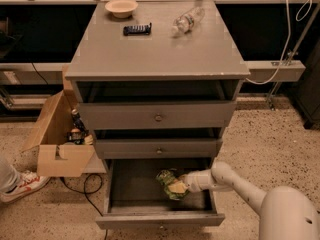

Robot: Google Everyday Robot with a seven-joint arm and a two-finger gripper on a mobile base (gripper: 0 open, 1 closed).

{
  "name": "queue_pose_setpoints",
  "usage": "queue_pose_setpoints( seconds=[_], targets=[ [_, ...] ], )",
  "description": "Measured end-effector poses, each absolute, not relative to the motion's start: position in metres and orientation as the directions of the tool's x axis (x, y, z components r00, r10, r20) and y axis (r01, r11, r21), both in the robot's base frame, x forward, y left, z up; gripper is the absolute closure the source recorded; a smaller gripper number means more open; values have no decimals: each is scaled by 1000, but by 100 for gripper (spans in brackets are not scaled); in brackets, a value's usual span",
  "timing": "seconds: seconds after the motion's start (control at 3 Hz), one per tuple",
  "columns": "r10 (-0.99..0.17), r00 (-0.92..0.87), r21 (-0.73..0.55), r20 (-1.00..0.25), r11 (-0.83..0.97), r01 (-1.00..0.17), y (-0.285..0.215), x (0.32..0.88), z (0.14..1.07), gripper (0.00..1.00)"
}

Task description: Place green jalapeno chip bag into bottom drawer

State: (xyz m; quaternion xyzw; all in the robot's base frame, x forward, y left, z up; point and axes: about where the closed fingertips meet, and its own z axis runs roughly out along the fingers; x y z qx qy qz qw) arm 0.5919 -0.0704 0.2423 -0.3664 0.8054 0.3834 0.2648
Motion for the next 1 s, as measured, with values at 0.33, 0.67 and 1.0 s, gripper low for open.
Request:
queue_pose_setpoints(
  seconds=[0.33,0.67,1.0],
  targets=[
    [-316,-590,442,-743,430,-787,-91,594,250,2],
    [-245,-556,429,-794,423,-798,-116,596,275,0],
    [-179,-485,377,-856,426,-822,-145,593,317,0]
  ],
)
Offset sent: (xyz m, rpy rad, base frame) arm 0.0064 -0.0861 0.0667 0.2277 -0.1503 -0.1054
